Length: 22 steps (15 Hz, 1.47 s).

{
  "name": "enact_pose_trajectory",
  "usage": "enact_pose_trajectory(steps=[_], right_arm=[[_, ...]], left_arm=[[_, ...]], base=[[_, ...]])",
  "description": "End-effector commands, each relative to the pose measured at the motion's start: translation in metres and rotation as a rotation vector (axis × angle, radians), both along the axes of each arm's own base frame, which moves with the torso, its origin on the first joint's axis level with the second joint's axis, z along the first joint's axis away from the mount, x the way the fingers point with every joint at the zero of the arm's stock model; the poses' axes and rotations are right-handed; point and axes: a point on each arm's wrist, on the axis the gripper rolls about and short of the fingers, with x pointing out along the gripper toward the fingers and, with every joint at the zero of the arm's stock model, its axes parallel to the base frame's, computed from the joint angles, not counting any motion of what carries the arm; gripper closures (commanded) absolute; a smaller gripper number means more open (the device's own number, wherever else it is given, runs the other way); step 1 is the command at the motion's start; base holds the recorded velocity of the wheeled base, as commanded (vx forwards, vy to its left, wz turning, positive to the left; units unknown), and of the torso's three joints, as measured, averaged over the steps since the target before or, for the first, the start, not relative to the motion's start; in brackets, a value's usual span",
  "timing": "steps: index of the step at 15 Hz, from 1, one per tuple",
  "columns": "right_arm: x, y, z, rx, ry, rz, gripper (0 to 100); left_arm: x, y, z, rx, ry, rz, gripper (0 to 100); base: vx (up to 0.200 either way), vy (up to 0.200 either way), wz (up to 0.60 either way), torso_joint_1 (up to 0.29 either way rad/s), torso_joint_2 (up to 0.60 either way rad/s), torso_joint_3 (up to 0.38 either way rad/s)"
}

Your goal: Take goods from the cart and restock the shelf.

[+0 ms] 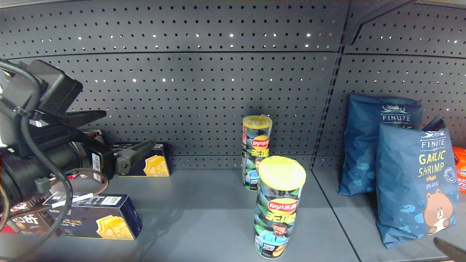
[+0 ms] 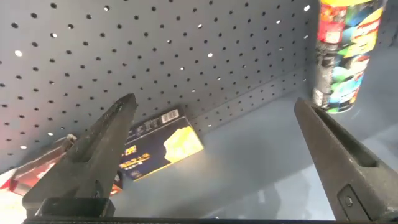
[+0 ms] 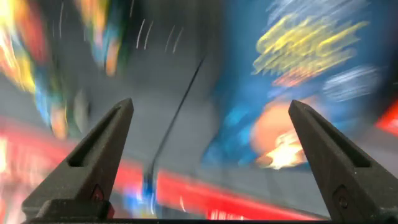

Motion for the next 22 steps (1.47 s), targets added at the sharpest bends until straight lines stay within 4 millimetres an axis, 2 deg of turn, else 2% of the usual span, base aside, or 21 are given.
enact_pose_trajectory(steps=[1, 3, 7, 8, 9, 12, 17, 22], right_arm=[[0.027, 0.016, -0.016, -0.054, 0.153, 0.114, 0], [0.042, 0.028, -0.007, -0.064, 0.147, 0.157, 0], [0.078, 0.070, 0.007, -0.086, 0.176, 0.262, 0], [0.079, 0.071, 0.007, -0.088, 0.179, 0.262, 0], [0.101, 0.090, 0.010, -0.096, 0.207, 0.279, 0], [0.126, 0.107, 0.010, -0.103, 0.232, 0.277, 0], [0.131, 0.123, -0.001, -0.134, 0.271, 0.313, 0], [0.128, 0.125, -0.003, -0.144, 0.273, 0.309, 0]], left_arm=[[0.006, -0.002, -0.005, 0.009, 0.022, -0.002, 0], [0.011, -0.005, -0.008, 0.010, 0.033, -0.002, 0], [0.015, -0.006, -0.011, 0.010, 0.033, 0.001, 0], [0.015, -0.006, -0.011, 0.010, 0.033, 0.000, 0], [0.015, -0.006, -0.011, 0.006, 0.034, 0.001, 0], [0.015, -0.006, -0.011, 0.005, 0.033, 0.002, 0], [0.017, -0.007, -0.011, 0.006, 0.036, 0.001, 0], [0.018, -0.007, -0.011, 0.006, 0.036, 0.001, 0]], base=[[0.000, 0.000, 0.00, 0.000, 0.00, 0.000], [0.000, 0.000, 0.00, 0.000, 0.00, 0.000], [0.000, 0.000, 0.00, 0.000, 0.00, 0.000], [0.000, 0.000, 0.00, 0.000, 0.00, 0.000], [0.000, 0.000, 0.00, 0.000, 0.00, 0.000], [0.000, 0.000, 0.00, 0.000, 0.00, 0.000], [0.000, 0.000, 0.00, 0.000, 0.00, 0.000], [0.000, 0.000, 0.00, 0.000, 0.00, 0.000]])
